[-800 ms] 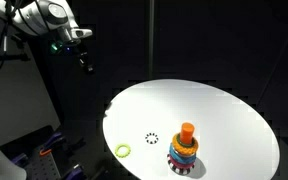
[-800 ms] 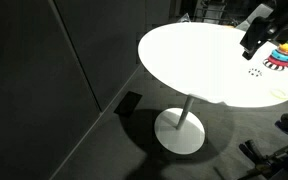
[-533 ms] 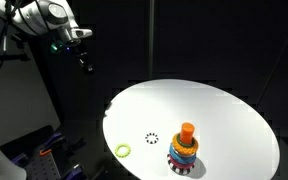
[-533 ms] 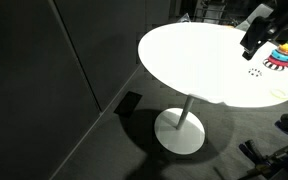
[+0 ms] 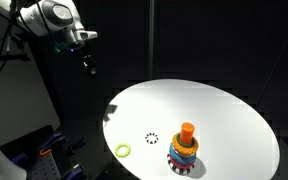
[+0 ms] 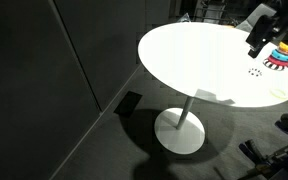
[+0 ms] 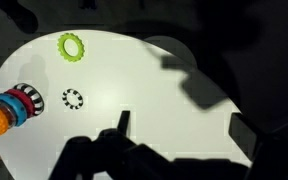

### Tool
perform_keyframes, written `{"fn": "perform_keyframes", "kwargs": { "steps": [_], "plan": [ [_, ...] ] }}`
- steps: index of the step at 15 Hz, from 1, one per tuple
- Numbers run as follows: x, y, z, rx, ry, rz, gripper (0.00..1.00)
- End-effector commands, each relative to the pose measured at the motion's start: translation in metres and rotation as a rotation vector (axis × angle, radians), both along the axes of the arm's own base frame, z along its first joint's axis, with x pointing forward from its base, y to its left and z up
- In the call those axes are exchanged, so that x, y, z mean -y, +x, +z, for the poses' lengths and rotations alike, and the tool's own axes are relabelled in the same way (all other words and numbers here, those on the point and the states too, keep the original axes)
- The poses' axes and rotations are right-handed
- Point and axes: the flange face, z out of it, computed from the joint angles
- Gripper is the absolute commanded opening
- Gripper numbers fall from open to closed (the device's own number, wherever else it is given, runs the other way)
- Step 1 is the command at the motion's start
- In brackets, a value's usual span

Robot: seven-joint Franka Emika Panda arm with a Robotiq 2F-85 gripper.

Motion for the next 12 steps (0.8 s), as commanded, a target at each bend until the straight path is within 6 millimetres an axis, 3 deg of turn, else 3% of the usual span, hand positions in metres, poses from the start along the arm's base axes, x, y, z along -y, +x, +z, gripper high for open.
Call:
{"fn": "perform_keyframes", "kwargs": {
  "steps": [1,7,12],
  "plan": [
    [0.027,0.004,-0.002,0.004,0.014,-0.041,1.00],
    [0.092,0.016,-0.010,0.040,0.086,-0.132,1.00],
    [0.158,0.021,-0.021,0.105,0.167,-0.182,1.00]
  ]
}}
